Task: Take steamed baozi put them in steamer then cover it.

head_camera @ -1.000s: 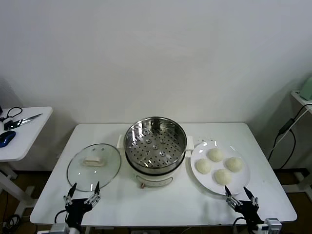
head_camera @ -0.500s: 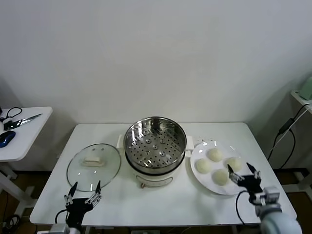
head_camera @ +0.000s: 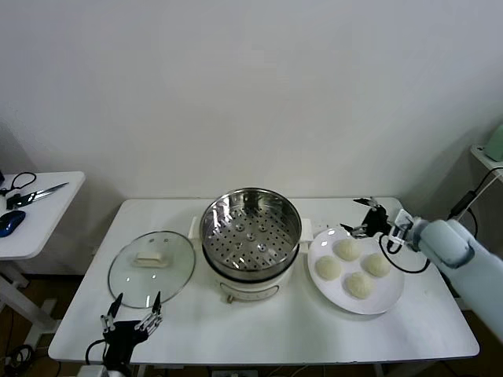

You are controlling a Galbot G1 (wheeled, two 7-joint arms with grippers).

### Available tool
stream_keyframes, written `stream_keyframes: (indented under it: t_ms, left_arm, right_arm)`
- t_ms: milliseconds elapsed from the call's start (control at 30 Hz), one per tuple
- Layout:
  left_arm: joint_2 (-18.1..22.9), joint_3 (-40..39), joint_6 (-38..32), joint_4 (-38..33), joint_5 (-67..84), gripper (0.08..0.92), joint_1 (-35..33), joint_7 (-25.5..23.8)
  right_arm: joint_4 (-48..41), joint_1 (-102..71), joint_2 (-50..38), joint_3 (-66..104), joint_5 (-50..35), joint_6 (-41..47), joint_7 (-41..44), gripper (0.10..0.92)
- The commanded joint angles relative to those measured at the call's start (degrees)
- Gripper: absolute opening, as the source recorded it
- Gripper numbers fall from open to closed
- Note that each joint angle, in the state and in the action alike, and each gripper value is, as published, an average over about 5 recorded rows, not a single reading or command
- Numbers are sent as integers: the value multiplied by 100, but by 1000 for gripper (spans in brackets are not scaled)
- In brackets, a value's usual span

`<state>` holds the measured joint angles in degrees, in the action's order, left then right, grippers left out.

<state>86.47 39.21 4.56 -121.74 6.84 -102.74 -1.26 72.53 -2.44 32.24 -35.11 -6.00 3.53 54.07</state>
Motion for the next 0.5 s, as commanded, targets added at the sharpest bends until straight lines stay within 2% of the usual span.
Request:
stream_keyframes:
  t_ms: [33,200,500]
  left_arm:
    - [13,-25,-46,14,-23,823,-41,9]
    - [14,-51,-73,53,-45,823,-46,20]
    - [3,-55,-93,51,-74,823,-47,33]
  right_arm:
    - [-1037,2774,-163,-2850,187,-739,1833,823]
    - [-1104,2629,321,-3298,-287,-313,1656,823]
    - [-1527,1655,1119,-2920,-132,188,1076,823]
